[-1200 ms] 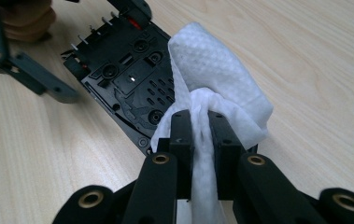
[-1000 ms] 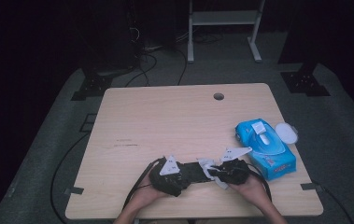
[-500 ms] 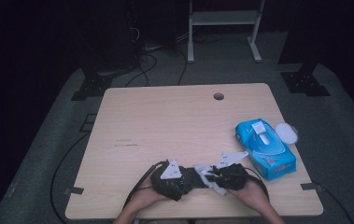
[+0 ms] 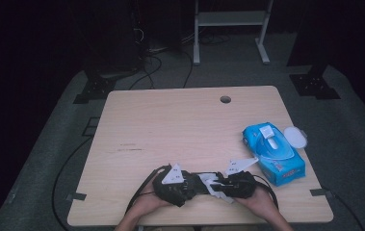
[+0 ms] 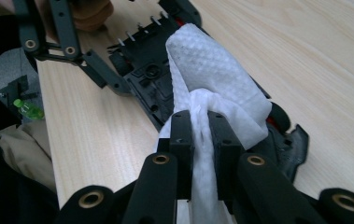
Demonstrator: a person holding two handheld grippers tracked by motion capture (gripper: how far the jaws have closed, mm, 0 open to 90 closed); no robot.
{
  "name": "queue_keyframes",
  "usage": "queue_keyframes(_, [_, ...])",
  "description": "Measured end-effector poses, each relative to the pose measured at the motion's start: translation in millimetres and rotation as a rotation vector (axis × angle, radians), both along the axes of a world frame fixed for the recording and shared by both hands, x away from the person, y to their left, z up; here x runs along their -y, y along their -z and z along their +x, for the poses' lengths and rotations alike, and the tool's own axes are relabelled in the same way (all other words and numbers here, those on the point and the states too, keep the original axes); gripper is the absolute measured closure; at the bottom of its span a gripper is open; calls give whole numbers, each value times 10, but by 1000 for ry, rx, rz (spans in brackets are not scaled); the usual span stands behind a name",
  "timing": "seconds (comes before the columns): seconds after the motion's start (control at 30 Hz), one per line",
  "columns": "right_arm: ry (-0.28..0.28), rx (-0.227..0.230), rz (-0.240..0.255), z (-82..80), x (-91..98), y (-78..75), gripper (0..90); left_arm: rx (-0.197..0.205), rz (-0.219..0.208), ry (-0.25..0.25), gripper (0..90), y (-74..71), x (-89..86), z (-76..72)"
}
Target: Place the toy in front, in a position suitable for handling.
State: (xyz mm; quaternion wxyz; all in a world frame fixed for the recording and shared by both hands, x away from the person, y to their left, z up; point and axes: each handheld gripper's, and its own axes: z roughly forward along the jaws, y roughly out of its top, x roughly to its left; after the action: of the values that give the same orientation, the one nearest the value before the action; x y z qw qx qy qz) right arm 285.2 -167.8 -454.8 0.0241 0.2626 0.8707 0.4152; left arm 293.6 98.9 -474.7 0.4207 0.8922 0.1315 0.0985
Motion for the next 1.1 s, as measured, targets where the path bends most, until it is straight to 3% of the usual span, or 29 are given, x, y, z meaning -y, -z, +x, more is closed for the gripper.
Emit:
queue_keyframes(0.23, [92, 27, -62, 94, 164, 16, 812, 9, -8, 5, 211, -4, -3, 7])
queue_keyframes(0.37, [127, 5, -43, 144, 242, 39, 812, 12, -9, 8, 214, -2, -3, 5])
queue_keyframes(0.43, [136, 19, -47, 153, 221, 31, 812, 5, -8, 14, 215, 5, 4, 2])
queue_keyframes(0.6, [105, 38, -4, 148, 120, -5, 812, 1, 4, 41, 218, 28, 32, -18])
queue_keyframes(0.67, [102, 50, -26, 142, 104, -9, 812, -6, -9, 37, 218, 21, 25, -13])
queue_keyframes(0.87, [109, 22, -64, 133, 222, 11, 812, -2, -9, 41, 220, 6, 7, -15])
queue_keyframes(0.97, [69, 34, -58, 46, 204, -13, 812, -8, 7, 42, 220, 17, 9, -16])
queue_keyframes(1.03, [4, 36, -24, -21, 123, -24, 812, 0, 17, 46, 220, 24, 11, -24])
queue_keyframes(1.1, [-32, 57, -33, -82, 36, -38, 812, 5, 24, 44, 220, 25, 17, -33])
